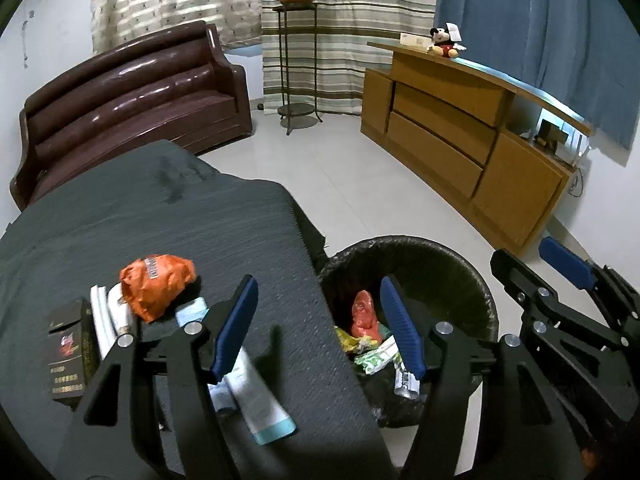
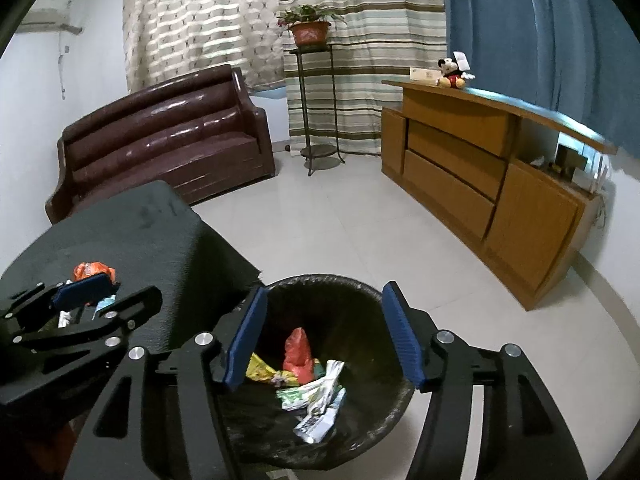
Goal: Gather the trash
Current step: 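Open both tools to drop the strip and packet into the bin, then move both open tools back over the trash pile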
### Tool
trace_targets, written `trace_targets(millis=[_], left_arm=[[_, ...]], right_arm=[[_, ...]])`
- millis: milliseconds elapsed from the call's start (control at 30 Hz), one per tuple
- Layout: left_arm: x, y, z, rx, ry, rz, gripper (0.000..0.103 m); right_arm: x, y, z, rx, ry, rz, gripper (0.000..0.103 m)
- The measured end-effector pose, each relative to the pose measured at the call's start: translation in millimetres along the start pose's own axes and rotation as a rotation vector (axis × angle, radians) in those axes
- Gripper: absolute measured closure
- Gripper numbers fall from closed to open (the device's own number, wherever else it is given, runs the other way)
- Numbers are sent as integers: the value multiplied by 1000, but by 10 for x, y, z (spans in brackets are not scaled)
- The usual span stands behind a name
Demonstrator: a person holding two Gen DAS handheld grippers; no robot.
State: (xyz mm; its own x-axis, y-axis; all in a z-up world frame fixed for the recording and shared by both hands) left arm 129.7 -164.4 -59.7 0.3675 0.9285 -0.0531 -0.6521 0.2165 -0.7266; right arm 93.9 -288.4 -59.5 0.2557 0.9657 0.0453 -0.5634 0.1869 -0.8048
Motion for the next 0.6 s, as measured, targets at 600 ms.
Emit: trace_targets(millis=[600], left_arm=[[919,352,564,-10,-127,113,35]], right_arm=[[536,141,138,27,-72,60,30]])
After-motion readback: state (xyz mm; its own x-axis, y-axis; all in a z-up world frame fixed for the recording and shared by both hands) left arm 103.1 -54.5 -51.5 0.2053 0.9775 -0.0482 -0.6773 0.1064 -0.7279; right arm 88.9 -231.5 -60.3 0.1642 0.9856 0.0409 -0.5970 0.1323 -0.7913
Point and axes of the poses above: each gripper's, at about its wrist camera, not at the fingertips, and z roughly against the way its jaws point, x to its left, y to its underside, the point moved 4 cm from there along -z, roughly the way its jaws point, and after that the axes turned 4 degrees about y, right-handed, at the moved point
